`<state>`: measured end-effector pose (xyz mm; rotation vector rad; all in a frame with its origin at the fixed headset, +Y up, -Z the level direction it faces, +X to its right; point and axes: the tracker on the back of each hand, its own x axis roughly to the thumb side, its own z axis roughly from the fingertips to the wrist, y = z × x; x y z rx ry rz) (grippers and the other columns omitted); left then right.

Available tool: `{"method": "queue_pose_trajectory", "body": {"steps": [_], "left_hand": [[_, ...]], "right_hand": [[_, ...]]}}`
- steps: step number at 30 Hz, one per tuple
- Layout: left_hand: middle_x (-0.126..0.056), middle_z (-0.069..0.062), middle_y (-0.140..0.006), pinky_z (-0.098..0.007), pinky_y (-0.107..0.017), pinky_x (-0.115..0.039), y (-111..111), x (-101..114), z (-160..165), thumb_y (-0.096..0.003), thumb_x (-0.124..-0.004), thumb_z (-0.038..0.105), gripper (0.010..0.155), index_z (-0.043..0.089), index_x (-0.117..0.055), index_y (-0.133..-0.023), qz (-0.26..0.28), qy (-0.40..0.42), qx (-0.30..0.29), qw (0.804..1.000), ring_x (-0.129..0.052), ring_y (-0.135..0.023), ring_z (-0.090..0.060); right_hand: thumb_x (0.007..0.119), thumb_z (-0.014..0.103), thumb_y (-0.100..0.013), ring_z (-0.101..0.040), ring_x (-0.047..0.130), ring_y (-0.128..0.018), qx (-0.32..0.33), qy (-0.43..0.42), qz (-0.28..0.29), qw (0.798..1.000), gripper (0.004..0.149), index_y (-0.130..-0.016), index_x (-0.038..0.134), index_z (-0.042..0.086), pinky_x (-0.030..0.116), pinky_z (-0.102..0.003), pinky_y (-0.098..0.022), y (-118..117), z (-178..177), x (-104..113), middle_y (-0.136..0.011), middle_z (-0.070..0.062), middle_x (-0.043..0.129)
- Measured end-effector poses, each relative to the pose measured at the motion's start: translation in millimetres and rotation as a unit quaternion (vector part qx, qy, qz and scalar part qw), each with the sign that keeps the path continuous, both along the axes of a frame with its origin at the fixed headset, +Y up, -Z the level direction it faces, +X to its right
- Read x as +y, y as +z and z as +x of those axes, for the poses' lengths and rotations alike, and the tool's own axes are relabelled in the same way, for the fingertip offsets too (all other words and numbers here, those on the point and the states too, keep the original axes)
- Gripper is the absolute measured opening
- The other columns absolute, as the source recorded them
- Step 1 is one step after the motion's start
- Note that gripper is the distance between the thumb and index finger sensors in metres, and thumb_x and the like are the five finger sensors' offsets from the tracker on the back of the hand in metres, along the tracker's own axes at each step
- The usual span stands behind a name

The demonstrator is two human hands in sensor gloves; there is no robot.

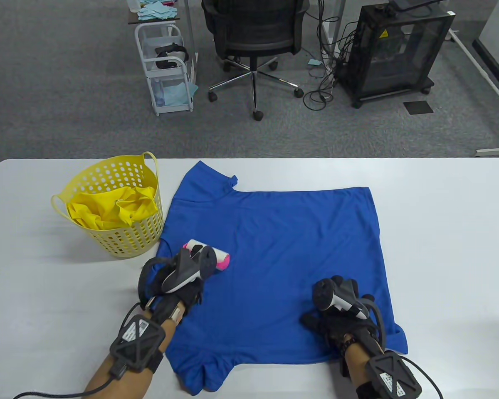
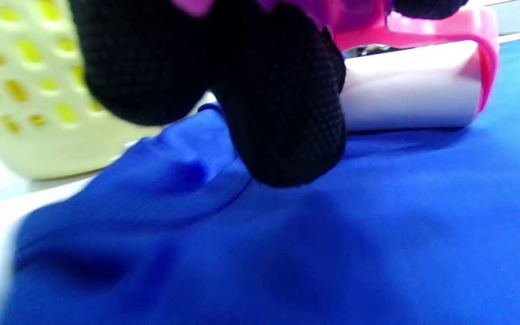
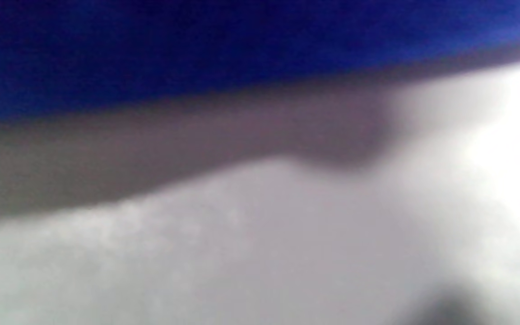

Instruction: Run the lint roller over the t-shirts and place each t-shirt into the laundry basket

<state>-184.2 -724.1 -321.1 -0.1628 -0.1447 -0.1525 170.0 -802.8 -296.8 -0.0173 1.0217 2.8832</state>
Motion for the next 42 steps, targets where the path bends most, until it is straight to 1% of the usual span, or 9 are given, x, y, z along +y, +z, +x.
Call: {"method": "queue_pose_trajectory", "body": {"steps": [6,10,14,22,28,32,35,40,42], "left_hand": [[-0.097,-0.001,-0.074,-0.03,-0.02,-0.093,77,2,-34,-0.0504,-0.062,0.052,0.056,0.028,-0.059,-0.101,0.003,0.004,-0.044,0.999,-0.113,-0.033,-0.009],[-0.097,-0.001,-0.073,-0.029,-0.02,-0.093,88,3,-40,-0.0506,-0.061,0.052,0.056,0.028,-0.058,-0.101,0.0,-0.003,-0.048,0.999,-0.113,-0.033,-0.008],[-0.097,-0.001,-0.074,-0.03,-0.02,-0.093,63,2,-27,-0.0505,-0.061,0.052,0.056,0.028,-0.059,-0.101,0.008,0.004,-0.037,0.999,-0.112,-0.034,-0.009],[-0.097,0.0,-0.074,-0.032,-0.022,-0.092,-54,2,24,-0.0496,-0.061,0.052,0.056,0.029,-0.059,-0.1,0.024,-0.014,0.048,0.998,-0.112,-0.035,-0.01],[-0.094,-0.001,-0.076,-0.034,-0.026,-0.092,-111,-7,39,-0.0491,-0.061,0.051,0.056,0.029,-0.055,-0.1,0.03,0.022,0.108,0.993,-0.111,-0.039,-0.011],[-0.093,-0.002,-0.074,-0.035,-0.024,-0.092,-113,-23,38,-0.0483,-0.063,0.051,0.06,0.026,-0.05,-0.101,0.035,0.073,0.122,0.989,-0.111,-0.038,-0.012],[-0.094,-0.002,-0.072,-0.034,-0.023,-0.092,-102,-21,35,-0.0482,-0.063,0.052,0.061,0.025,-0.049,-0.101,0.029,0.038,0.098,0.994,-0.112,-0.036,-0.011],[-0.098,-0.001,-0.07,-0.033,-0.024,-0.093,-59,-4,16,-0.0489,-0.062,0.053,0.06,0.025,-0.054,-0.101,-0.008,0.005,0.048,0.999,-0.113,-0.035,-0.009],[-0.098,0.0,-0.07,-0.033,-0.024,-0.093,-31,0,2,-0.0493,-0.062,0.054,0.06,0.026,-0.055,-0.101,-0.032,0.011,0.021,0.999,-0.113,-0.034,-0.009]], "right_hand": [[0.04,0.073,-0.032,-0.048,-0.022,-0.084,-0.001,0.001,0.001,1.0,0.088,-0.082,-0.019,0.03,0.003,-0.077,-0.058,0,0,0,-0.09,-0.017,-0.029],[0.04,0.073,-0.032,-0.048,-0.022,-0.084,-0.002,0.001,0.003,1.0,0.088,-0.082,-0.019,0.03,0.002,-0.077,-0.058,0,0,-1,-0.091,-0.017,-0.029],[0.04,0.073,-0.032,-0.048,-0.022,-0.084,-0.002,-0.001,0.003,1.0,0.088,-0.082,-0.019,0.03,0.002,-0.077,-0.058,0,0,-1,-0.09,-0.017,-0.029],[0.04,0.072,-0.033,-0.048,-0.023,-0.083,0.0,-0.005,0.003,1.0,0.088,-0.082,-0.019,0.029,0.002,-0.077,-0.058,-1,0,-2,-0.09,-0.017,-0.029],[0.041,0.073,-0.033,-0.048,-0.022,-0.084,0.001,-0.008,0.002,1.0,0.088,-0.083,-0.018,0.03,0.001,-0.077,-0.058,-2,0,-2,-0.091,-0.017,-0.029],[0.042,0.072,-0.033,-0.047,-0.023,-0.084,-0.003,-0.01,0.001,1.0,0.088,-0.083,-0.018,0.03,0.001,-0.077,-0.058,-4,-3,-2,-0.091,-0.017,-0.029],[0.042,0.073,-0.033,-0.047,-0.023,-0.084,-0.003,-0.012,0.0,1.0,0.088,-0.083,-0.018,0.03,0.0,-0.077,-0.058,-5,-3,-2,-0.091,-0.017,-0.029],[0.042,0.073,-0.033,-0.047,-0.023,-0.084,-0.003,-0.011,0.0,1.0,0.088,-0.083,-0.018,0.03,0.001,-0.077,-0.058,-5,-3,-2,-0.091,-0.016,-0.029],[0.042,0.073,-0.033,-0.047,-0.023,-0.084,-0.003,-0.012,0.0,1.0,0.088,-0.083,-0.018,0.03,0.0,-0.077,-0.058,-5,-3,-2,-0.091,-0.016,-0.029]]}}
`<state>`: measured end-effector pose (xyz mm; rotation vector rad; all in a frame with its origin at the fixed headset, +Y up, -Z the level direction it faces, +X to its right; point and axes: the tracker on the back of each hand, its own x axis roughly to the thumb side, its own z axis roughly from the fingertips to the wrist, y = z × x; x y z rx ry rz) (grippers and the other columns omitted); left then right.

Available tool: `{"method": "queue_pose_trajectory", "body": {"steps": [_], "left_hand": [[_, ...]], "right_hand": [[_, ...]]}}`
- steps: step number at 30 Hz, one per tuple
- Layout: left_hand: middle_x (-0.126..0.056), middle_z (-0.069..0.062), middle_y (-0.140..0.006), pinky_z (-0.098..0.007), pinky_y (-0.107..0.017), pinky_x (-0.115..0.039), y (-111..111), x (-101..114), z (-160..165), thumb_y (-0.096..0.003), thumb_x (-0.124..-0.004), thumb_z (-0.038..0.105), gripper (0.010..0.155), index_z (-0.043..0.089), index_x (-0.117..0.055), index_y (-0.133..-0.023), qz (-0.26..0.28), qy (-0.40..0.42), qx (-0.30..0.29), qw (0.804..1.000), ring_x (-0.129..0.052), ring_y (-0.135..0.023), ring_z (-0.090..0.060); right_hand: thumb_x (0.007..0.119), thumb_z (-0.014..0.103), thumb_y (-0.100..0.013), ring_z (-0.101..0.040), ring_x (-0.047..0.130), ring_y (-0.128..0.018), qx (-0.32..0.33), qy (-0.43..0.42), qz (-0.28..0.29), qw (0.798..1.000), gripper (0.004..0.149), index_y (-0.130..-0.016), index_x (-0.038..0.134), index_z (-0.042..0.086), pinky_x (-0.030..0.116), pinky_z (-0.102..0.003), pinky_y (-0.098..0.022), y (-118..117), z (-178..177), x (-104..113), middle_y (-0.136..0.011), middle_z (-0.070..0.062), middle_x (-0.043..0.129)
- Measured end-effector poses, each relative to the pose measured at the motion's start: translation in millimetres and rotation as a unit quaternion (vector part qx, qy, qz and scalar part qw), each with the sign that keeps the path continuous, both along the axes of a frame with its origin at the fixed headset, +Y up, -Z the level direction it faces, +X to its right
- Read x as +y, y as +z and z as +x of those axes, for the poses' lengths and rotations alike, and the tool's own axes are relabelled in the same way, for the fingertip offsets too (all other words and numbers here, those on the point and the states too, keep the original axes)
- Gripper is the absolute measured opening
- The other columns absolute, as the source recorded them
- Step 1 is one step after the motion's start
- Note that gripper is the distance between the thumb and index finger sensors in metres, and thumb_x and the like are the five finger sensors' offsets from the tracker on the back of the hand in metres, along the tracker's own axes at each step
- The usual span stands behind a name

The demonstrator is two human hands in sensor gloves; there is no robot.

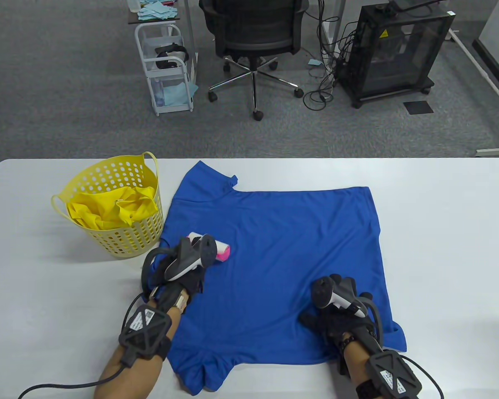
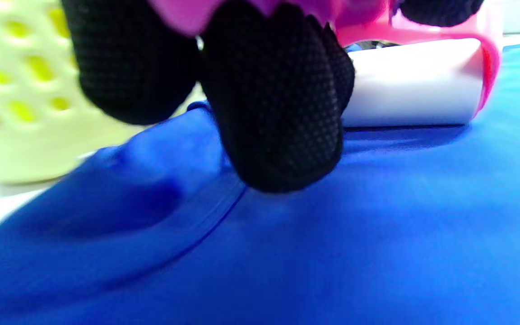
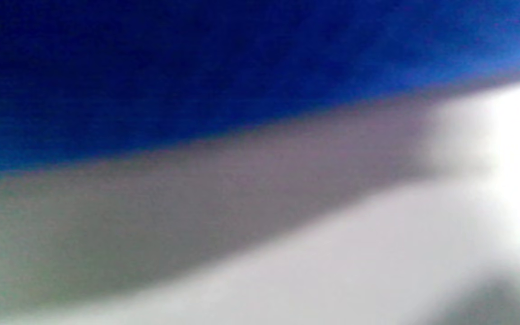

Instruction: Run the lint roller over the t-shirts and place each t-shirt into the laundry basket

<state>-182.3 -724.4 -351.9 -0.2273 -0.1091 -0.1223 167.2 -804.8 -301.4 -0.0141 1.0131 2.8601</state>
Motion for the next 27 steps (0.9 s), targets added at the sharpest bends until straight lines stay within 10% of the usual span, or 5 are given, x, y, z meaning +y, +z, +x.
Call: {"method": "queue_pose_trajectory", "body": {"steps": [11,27], "left_hand": [[-0.101,0.0,-0.064,-0.032,-0.02,-0.094,118,-2,-61,-0.0497,-0.063,0.054,0.059,0.025,-0.058,-0.101,0.008,0.011,-0.067,0.998,-0.114,-0.029,-0.008],[-0.1,0.002,-0.066,-0.03,-0.02,-0.094,82,19,46,-0.0491,-0.062,0.055,0.058,0.027,-0.059,-0.1,0.077,0.062,-0.155,0.983,-0.113,-0.028,-0.006]], "right_hand": [[0.041,0.073,-0.033,-0.047,-0.023,-0.084,-0.001,0.002,0.001,1.0,0.088,-0.083,-0.019,0.03,0.0,-0.077,-0.058,0,0,0,-0.091,-0.016,-0.03],[0.041,0.073,-0.033,-0.047,-0.023,-0.084,0.0,0.002,0.003,1.0,0.089,-0.083,-0.018,0.03,0.0,-0.077,-0.058,0,0,-1,-0.091,-0.016,-0.029]]}}
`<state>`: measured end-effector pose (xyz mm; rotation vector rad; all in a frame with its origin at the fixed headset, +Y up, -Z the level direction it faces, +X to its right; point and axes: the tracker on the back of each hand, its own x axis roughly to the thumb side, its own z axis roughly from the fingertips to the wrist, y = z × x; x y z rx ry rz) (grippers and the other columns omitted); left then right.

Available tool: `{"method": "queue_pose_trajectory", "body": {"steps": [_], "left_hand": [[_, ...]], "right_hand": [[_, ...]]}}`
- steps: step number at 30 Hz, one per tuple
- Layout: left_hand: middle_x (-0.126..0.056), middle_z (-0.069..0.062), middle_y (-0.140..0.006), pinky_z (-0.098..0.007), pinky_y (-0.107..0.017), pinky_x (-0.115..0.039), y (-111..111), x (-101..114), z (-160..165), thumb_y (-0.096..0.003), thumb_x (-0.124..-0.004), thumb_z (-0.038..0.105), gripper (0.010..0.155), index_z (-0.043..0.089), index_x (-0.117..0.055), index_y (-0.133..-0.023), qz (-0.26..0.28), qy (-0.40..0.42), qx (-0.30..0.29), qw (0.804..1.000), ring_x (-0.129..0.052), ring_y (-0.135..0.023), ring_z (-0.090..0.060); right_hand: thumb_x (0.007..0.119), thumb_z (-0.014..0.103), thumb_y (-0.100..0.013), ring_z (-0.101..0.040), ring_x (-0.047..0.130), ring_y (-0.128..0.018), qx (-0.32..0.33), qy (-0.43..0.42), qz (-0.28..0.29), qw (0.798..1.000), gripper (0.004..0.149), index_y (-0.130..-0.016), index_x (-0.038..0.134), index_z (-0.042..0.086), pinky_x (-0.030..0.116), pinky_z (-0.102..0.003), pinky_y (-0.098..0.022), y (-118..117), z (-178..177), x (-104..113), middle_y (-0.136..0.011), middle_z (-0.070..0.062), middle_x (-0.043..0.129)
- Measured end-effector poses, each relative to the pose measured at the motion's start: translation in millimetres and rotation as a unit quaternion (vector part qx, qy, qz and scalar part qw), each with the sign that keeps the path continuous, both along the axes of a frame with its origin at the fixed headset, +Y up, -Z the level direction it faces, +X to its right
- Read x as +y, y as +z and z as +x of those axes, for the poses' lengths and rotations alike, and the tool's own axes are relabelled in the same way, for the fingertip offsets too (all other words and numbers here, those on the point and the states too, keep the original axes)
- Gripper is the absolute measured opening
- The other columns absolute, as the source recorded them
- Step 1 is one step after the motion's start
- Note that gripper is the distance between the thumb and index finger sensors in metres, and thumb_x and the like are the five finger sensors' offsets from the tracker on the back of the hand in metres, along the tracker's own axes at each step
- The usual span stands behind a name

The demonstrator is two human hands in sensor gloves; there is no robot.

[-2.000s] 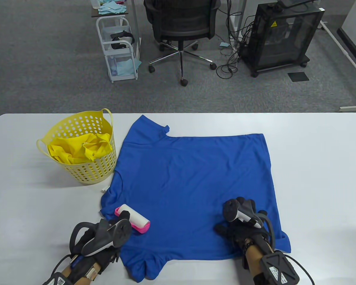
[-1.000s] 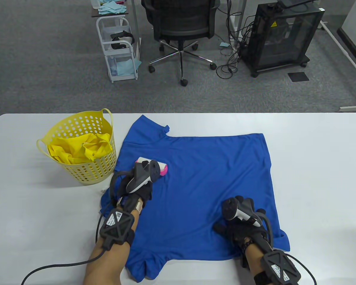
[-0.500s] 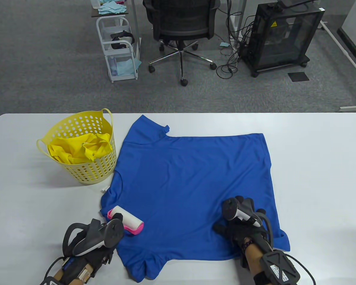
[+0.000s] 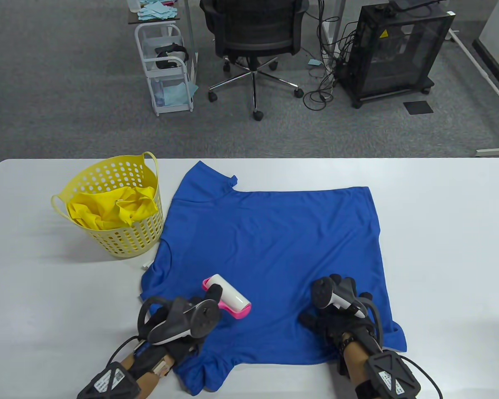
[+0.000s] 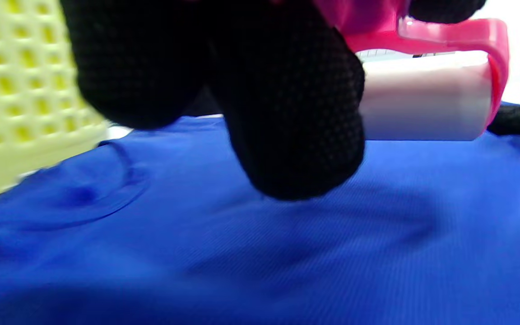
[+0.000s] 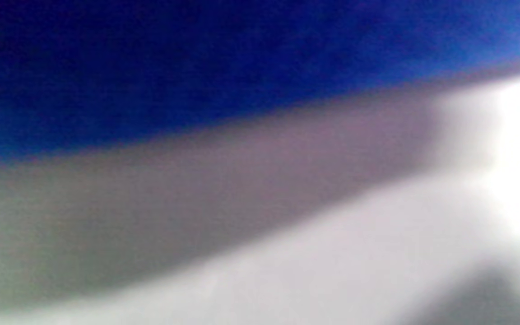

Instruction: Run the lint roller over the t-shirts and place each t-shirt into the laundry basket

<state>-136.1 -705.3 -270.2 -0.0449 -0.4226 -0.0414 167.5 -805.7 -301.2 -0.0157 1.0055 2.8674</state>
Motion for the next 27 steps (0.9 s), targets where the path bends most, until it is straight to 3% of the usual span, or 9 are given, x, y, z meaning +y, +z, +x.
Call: {"method": "queue_pose_trajectory", "body": {"steps": [5,11,15,21,24,27], "left_hand": [[-0.1,0.002,-0.066,-0.031,-0.02,-0.094,-49,-16,46,-0.0495,-0.061,0.055,0.058,0.027,-0.06,-0.1,-0.044,-0.024,0.02,0.999,-0.113,-0.028,-0.006],[-0.101,0.002,-0.066,-0.032,-0.02,-0.094,-106,-20,98,-0.0492,-0.061,0.055,0.058,0.027,-0.06,-0.1,-0.033,-0.053,0.053,0.997,-0.113,-0.028,-0.007],[-0.1,0.002,-0.066,-0.032,-0.021,-0.093,-138,-21,121,-0.0494,-0.061,0.055,0.057,0.027,-0.06,-0.1,-0.034,-0.05,0.109,0.992,-0.113,-0.029,-0.007],[-0.1,0.001,-0.069,-0.035,-0.025,-0.093,-148,-28,129,-0.0486,-0.061,0.054,0.057,0.028,-0.059,-0.099,-0.009,-0.031,0.142,0.989,-0.113,-0.034,-0.01],[-0.1,0.0,-0.067,-0.034,-0.023,-0.093,-138,-26,127,-0.0485,-0.061,0.053,0.058,0.025,-0.059,-0.099,-0.021,-0.051,0.116,0.992,-0.113,-0.031,-0.009],[-0.1,0.001,-0.067,-0.033,-0.022,-0.094,-109,-23,111,-0.0485,-0.061,0.053,0.058,0.024,-0.058,-0.099,-0.037,-0.068,0.053,0.996,-0.114,-0.031,-0.009]], "right_hand": [[0.041,0.073,-0.033,-0.047,-0.023,-0.084,0.0,0.0,0.0,1.0,0.089,-0.083,-0.018,0.03,0.001,-0.077,-0.058,0,0,0,-0.092,-0.016,-0.029],[0.041,0.073,-0.033,-0.047,-0.023,-0.084,0.0,-0.001,-0.001,1.0,0.089,-0.083,-0.018,0.03,0.001,-0.077,-0.058,0,0,0,-0.091,-0.017,-0.029],[0.042,0.073,-0.034,-0.047,-0.023,-0.084,-0.001,-0.005,-0.002,1.0,0.089,-0.083,-0.018,0.03,0.0,-0.077,-0.058,0,0,0,-0.091,-0.017,-0.03],[0.042,0.073,-0.034,-0.047,-0.024,-0.083,-0.001,-0.007,-0.003,1.0,0.089,-0.083,-0.018,0.03,-0.001,-0.077,-0.057,-1,0,0,-0.091,-0.016,-0.03],[0.042,0.073,-0.034,-0.047,-0.024,-0.083,-0.001,-0.008,-0.002,1.0,0.089,-0.083,-0.018,0.03,-0.001,-0.077,-0.057,-1,0,-1,-0.091,-0.016,-0.03],[0.041,0.073,-0.033,-0.047,-0.024,-0.083,-0.001,-0.006,-0.001,1.0,0.089,-0.083,-0.019,0.03,-0.001,-0.077,-0.057,-1,0,-1,-0.091,-0.016,-0.03]]}}
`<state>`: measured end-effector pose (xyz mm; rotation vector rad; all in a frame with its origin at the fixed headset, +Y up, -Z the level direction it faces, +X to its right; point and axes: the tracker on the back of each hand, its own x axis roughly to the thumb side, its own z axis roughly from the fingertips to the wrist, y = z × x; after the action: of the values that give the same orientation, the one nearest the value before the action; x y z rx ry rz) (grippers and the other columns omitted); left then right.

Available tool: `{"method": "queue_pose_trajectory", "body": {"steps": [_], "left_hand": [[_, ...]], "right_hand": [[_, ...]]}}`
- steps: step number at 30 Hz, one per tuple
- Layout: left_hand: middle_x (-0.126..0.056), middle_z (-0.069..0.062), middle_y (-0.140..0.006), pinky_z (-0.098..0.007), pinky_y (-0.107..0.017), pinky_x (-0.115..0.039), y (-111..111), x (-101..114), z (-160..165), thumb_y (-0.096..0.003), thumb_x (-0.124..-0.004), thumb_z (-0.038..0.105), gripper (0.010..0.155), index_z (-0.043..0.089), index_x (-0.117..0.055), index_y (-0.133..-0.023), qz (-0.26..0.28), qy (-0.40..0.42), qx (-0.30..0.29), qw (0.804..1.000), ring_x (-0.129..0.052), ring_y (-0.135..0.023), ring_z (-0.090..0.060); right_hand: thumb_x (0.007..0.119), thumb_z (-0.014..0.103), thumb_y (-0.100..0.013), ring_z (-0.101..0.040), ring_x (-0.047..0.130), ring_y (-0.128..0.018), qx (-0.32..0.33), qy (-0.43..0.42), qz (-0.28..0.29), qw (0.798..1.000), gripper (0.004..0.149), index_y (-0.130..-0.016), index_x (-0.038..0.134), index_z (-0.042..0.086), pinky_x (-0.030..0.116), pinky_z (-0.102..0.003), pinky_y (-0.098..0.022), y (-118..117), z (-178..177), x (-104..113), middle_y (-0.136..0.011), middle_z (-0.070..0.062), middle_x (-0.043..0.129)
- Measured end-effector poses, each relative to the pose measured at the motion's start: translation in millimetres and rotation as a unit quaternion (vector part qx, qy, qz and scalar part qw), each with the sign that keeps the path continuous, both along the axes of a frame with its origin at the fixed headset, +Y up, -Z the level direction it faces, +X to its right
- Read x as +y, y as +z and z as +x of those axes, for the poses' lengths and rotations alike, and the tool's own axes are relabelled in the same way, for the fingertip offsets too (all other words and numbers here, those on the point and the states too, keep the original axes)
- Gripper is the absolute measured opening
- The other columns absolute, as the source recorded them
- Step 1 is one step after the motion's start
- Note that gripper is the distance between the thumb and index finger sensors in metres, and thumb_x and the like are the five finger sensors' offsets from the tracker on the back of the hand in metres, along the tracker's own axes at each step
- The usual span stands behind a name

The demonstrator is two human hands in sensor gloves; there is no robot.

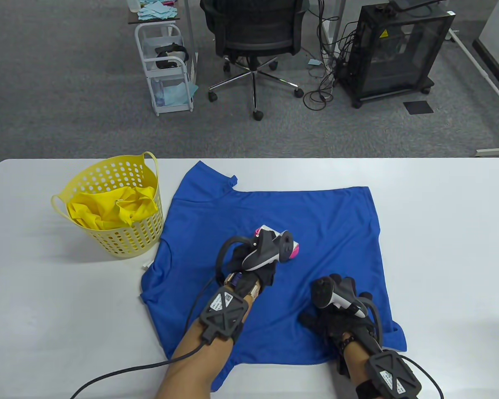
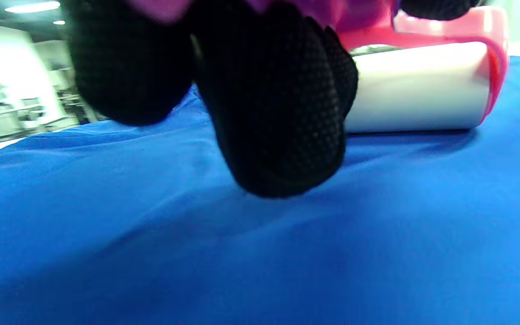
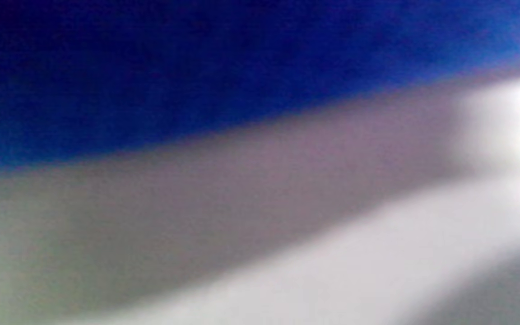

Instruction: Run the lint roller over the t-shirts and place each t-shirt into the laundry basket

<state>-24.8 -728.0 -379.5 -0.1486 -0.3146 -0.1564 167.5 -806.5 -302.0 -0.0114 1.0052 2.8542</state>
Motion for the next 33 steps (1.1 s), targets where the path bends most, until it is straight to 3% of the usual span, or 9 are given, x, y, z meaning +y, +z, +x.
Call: {"method": "queue_pose_trajectory", "body": {"steps": [5,11,17,24,33], "left_hand": [[-0.1,0.001,-0.066,-0.033,-0.021,-0.094,59,4,-52,-0.049,-0.061,0.053,0.059,0.022,-0.058,-0.099,-0.025,-0.006,-0.053,0.998,-0.113,-0.03,-0.008],[-0.1,0.0,-0.065,-0.033,-0.02,-0.093,121,8,-116,-0.0495,-0.062,0.053,0.059,0.021,-0.058,-0.1,-0.071,0.001,-0.054,0.996,-0.113,-0.029,-0.008],[-0.101,0.001,-0.065,-0.032,-0.02,-0.094,150,9,-141,-0.0496,-0.063,0.053,0.06,0.022,-0.059,-0.1,-0.068,-0.009,-0.055,0.996,-0.114,-0.028,-0.008],[-0.101,0.001,-0.064,-0.032,-0.02,-0.094,122,7,-113,-0.0495,-0.063,0.053,0.06,0.022,-0.059,-0.1,-0.05,-0.007,-0.058,0.997,-0.113,-0.028,-0.008],[-0.1,0.001,-0.065,-0.033,-0.021,-0.093,38,6,-31,-0.0496,-0.062,0.053,0.059,0.022,-0.058,-0.1,-0.048,0.004,-0.027,0.998,-0.113,-0.029,-0.008]], "right_hand": [[0.041,0.073,-0.033,-0.047,-0.024,-0.083,0.0,0.001,0.0,1.0,0.089,-0.083,-0.019,0.03,-0.001,-0.077,-0.057,0,0,0,-0.091,-0.016,-0.03],[0.04,0.073,-0.033,-0.047,-0.024,-0.084,0.0,0.005,0.003,1.0,0.089,-0.083,-0.019,0.03,0.0,-0.077,-0.058,0,0,0,-0.091,-0.016,-0.03],[0.04,0.073,-0.032,-0.047,-0.024,-0.084,0.0,0.008,0.006,1.0,0.089,-0.083,-0.019,0.03,0.0,-0.077,-0.058,1,-1,0,-0.092,-0.016,-0.03],[0.04,0.073,-0.032,-0.047,-0.024,-0.084,0.0,0.008,0.006,1.0,0.089,-0.083,-0.019,0.03,0.0,-0.077,-0.058,1,-1,-1,-0.092,-0.016,-0.03],[0.04,0.073,-0.032,-0.047,-0.024,-0.084,0.001,0.008,0.005,1.0,0.089,-0.083,-0.019,0.03,0.0,-0.077,-0.058,1,-1,-1,-0.092,-0.016,-0.03]]}}
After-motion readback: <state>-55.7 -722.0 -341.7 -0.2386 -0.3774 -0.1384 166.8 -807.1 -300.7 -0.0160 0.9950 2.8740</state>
